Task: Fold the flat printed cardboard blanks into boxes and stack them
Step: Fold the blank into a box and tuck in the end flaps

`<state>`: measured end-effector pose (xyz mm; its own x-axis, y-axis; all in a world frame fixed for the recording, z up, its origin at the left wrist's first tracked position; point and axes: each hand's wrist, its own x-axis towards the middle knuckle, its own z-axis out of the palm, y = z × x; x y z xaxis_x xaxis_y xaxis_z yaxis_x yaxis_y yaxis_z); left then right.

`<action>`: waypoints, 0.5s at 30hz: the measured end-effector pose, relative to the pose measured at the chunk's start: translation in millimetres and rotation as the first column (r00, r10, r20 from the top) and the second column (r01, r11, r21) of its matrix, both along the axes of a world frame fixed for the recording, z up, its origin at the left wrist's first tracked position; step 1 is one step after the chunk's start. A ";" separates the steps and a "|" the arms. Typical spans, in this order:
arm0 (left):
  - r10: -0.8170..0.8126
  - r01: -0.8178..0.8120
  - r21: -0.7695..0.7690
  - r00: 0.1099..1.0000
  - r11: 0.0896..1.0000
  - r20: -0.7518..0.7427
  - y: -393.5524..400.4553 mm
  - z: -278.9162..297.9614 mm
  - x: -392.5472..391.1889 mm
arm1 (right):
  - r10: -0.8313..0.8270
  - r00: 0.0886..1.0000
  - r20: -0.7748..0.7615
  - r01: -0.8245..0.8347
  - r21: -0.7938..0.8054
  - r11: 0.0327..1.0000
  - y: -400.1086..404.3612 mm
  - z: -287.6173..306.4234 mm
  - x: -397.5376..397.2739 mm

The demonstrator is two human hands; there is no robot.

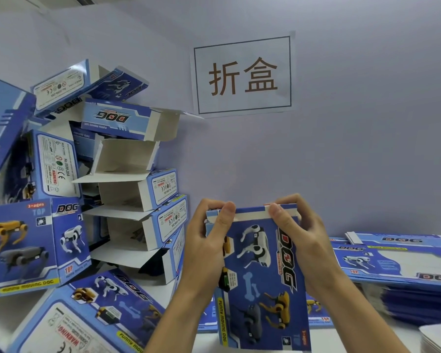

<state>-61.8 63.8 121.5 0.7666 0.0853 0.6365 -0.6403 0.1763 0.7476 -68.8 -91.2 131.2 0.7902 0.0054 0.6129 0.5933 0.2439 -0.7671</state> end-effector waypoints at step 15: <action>-0.004 0.004 -0.011 1.000 1.000 -0.011 -2.6 -0.3 -2.8 | 0.059 0.997 -0.053 -0.062 -0.056 0.996 -10.0 4.7 3.4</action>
